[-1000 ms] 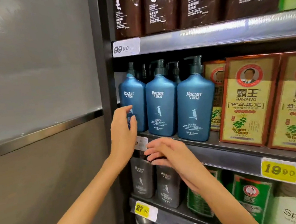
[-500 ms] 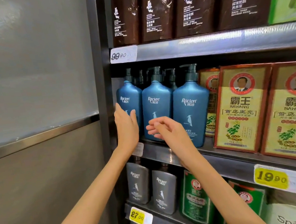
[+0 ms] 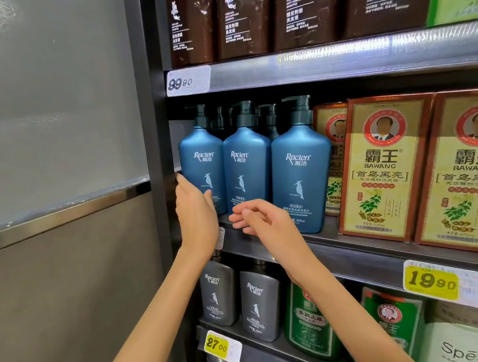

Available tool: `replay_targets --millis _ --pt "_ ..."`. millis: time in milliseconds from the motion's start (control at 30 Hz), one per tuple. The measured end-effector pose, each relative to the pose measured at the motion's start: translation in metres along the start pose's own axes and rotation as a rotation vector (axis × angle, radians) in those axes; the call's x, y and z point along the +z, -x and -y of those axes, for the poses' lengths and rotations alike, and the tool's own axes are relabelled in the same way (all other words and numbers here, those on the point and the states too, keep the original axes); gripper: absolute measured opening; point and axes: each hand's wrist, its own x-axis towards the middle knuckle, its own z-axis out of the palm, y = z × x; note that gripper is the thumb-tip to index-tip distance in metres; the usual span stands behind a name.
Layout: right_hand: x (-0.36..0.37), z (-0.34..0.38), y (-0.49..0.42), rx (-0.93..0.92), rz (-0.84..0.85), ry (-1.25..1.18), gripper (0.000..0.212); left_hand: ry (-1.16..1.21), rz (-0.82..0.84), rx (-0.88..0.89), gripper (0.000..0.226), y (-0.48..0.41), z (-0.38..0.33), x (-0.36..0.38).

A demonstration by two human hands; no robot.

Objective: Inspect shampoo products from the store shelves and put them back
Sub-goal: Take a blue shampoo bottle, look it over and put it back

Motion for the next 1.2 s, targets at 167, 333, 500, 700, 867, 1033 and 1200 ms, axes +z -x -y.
replay_targets --millis 167,333,500,700,867,1033,1200 --pt "-0.004 -0.002 -0.003 -0.007 -0.002 -0.001 0.019 -0.031 -0.046 0.134 0.062 0.015 0.003 -0.001" --pt "-0.006 -0.001 -0.006 0.000 -0.012 -0.028 0.019 0.166 0.051 0.052 0.061 0.006 0.004 -0.001" --pt "-0.001 -0.003 -0.004 0.015 -0.005 -0.034 0.019 0.203 0.004 0.035 0.043 0.005 0.006 -0.001" --pt "0.003 -0.003 -0.001 0.026 -0.012 -0.047 0.019 0.241 -0.137 0.093 0.032 0.022 0.000 0.000" --pt "0.009 0.003 0.004 -0.020 0.007 0.028 0.020 0.316 -0.226 0.143 0.030 0.034 0.003 -0.014" --pt "0.024 0.011 0.017 -0.183 -0.030 0.013 0.038 0.433 -0.217 0.148 0.033 0.067 0.001 -0.046" --pt "0.032 0.010 0.037 -0.091 0.097 -0.193 0.046 0.691 -0.002 -0.016 0.023 0.119 0.014 -0.088"
